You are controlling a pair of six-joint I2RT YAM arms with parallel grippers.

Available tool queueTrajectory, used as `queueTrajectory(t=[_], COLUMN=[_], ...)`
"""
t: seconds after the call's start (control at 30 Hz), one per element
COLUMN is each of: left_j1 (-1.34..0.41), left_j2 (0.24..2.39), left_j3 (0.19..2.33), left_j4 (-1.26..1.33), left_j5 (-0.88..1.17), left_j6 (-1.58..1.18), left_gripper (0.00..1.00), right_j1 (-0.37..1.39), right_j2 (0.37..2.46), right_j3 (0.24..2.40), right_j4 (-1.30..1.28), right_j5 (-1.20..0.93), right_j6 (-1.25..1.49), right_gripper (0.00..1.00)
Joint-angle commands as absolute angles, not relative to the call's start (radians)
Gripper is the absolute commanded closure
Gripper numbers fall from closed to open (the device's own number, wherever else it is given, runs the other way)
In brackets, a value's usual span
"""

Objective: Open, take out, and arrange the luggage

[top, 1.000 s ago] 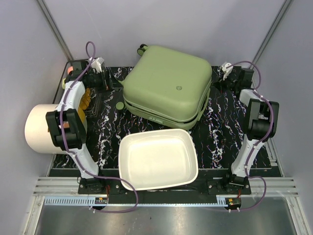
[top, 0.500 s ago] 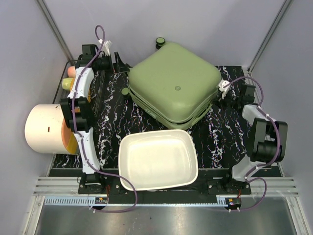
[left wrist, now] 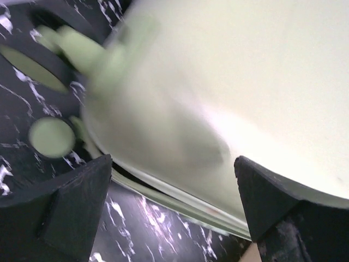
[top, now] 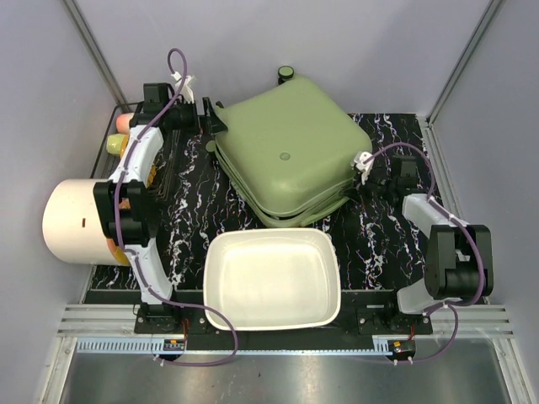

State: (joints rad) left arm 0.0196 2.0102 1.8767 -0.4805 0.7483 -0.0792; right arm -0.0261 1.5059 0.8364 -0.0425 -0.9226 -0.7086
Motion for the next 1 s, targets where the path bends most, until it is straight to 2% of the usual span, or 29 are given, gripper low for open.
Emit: queueTrajectory(t=[0.0,0.2,0.23,0.43,0.8,0.97], left_j1=[0.014,0.025,0.026,0.040,0.114,0.025], left_j2=[1.827,1.760,1.755,1.765,1.887,1.830], left_j3=[1.726,1.632,1.626,1.615,1.834,1.900], left_j4=[-0.456,-0.474,-0.472,-0.476,-0.584,-0.696], left_j5=[0.758,0.775,0.775,0.726,0.721,0.787], left_j6=[-0.086,-0.110,-0.117,-0.127,0.017,0.161], left_gripper=[0.01,0.01,0.01,0.01,0.03,0.04], right_j1=[0.115,0.155,0.146,0.031,-0.147,-0.149], right_j2=[1.468,1.454,1.454,1.486,1.618,1.658], right_j3=[0.824,0.865,0.886,0.965,1.141,1.167], right_j4=[0.082,0.022,-0.051,-0.126,-0.179,-0.210], right_j5=[-1.005,-0.939,-0.919,-0.827,-0.753,-0.843], right_j6=[-0.586,-0.598,-0.627,-0.724,-0.815,-0.824], right_gripper=[1.00,1.00,1.00,1.00,1.00,1.00])
